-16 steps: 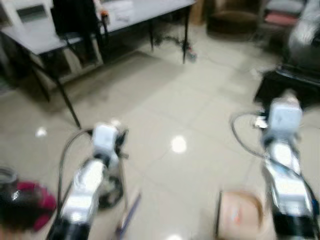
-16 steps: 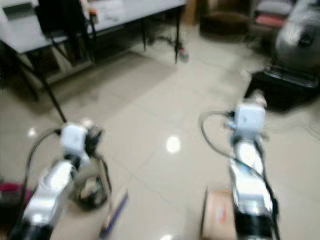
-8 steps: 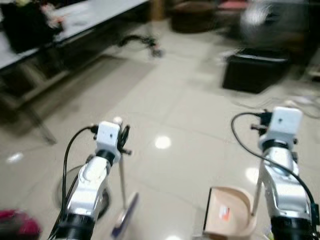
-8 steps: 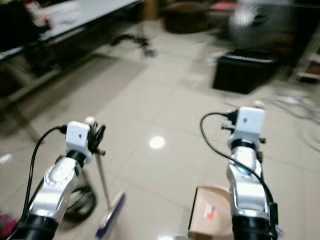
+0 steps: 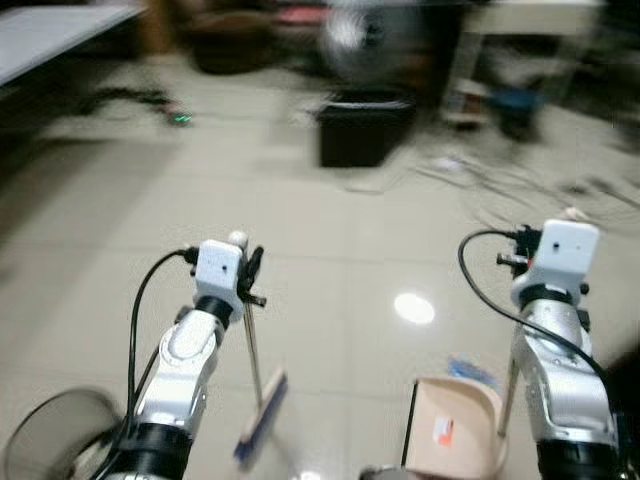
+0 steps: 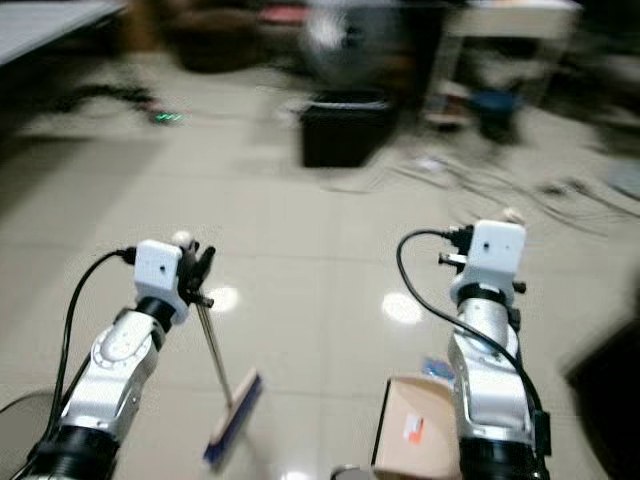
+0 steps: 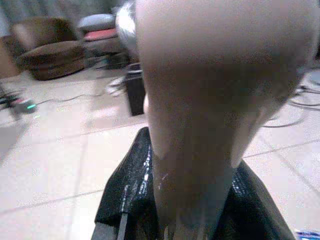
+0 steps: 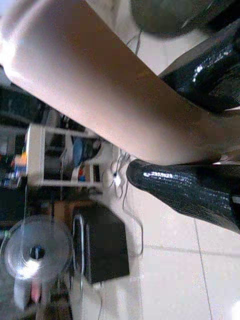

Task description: Sweep floor

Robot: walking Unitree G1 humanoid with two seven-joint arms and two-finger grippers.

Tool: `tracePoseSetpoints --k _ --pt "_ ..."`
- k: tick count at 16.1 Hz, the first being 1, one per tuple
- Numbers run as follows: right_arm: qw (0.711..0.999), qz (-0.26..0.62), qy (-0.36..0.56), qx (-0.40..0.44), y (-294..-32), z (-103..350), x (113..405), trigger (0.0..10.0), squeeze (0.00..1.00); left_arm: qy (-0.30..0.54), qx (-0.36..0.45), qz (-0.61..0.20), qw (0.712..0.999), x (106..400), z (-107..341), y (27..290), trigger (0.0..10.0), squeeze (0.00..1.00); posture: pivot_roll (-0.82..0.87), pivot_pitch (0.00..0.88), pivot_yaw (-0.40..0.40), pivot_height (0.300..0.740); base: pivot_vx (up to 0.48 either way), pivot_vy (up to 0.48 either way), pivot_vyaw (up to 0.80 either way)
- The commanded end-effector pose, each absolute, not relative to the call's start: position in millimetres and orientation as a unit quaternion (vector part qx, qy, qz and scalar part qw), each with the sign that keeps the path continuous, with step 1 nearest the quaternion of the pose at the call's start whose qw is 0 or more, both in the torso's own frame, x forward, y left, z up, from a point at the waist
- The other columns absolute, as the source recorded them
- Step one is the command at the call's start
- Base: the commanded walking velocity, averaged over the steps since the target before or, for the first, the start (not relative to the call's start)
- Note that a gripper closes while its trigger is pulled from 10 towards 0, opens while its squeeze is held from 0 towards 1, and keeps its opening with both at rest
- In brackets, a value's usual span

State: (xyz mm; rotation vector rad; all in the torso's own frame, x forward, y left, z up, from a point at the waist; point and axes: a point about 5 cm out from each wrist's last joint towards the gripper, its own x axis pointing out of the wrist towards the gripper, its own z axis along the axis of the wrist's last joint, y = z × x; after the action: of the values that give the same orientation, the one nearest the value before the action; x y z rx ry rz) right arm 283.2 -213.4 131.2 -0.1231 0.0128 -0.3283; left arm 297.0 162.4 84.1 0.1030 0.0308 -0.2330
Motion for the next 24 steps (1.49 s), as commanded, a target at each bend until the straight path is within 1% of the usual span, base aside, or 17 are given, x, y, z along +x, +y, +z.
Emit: tracePoseSetpoints --k 1,4,7,10,13,15,20,24 --pt "0.985 -0.160 -0.011 -0.060 -211 141 286 10.0 0.00 -0.013 0.052 -0.121 0.991 300 96 163 10.0 0.00 -0.07 0.000 0.052 0.740 0.000 0.000 -0.80" --pt "0.985 -0.162 -0.008 -0.055 -210 139 285 10.0 0.00 -0.017 0.058 -0.128 0.990 300 97 161 10.0 0.00 -0.07 0.000 0.056 0.740 0.000 0.000 -0.80" --pt "0.984 -0.169 -0.008 -0.051 -209 139 284 10.0 0.00 -0.043 0.068 -0.135 0.988 302 105 159 10.0 0.00 -0.07 0.000 0.064 0.740 0.000 0.000 -0.80" --pt "0.980 -0.192 -0.014 -0.055 -215 139 283 10.0 0.00 -0.053 0.074 -0.132 0.987 306 111 159 10.0 0.00 -0.07 0.000 0.066 0.740 0.334 0.000 -0.74" --pt "0.977 -0.204 -0.030 -0.056 -219 142 284 10.0 0.00 -0.060 0.078 -0.135 0.986 309 114 158 10.0 0.00 -0.06 0.004 0.066 0.740 0.394 0.000 0.00" --pt "0.978 -0.204 -0.033 -0.033 -219 142 284 10.0 0.00 -0.061 0.080 -0.134 0.986 310 115 159 10.0 0.00 -0.06 0.007 0.067 0.740 0.405 0.000 0.00" --pt "0.977 -0.211 -0.029 -0.032 -223 141 284 10.0 0.00 -0.059 0.084 -0.126 0.987 312 114 160 10.0 0.00 -0.06 0.011 0.067 0.740 0.406 0.000 -0.55" --pt "0.976 -0.214 -0.032 -0.032 -225 141 285 10.0 0.00 -0.060 0.087 -0.124 0.987 312 115 160 10.0 0.00 -0.06 0.012 0.071 0.740 0.412 0.000 0.00"
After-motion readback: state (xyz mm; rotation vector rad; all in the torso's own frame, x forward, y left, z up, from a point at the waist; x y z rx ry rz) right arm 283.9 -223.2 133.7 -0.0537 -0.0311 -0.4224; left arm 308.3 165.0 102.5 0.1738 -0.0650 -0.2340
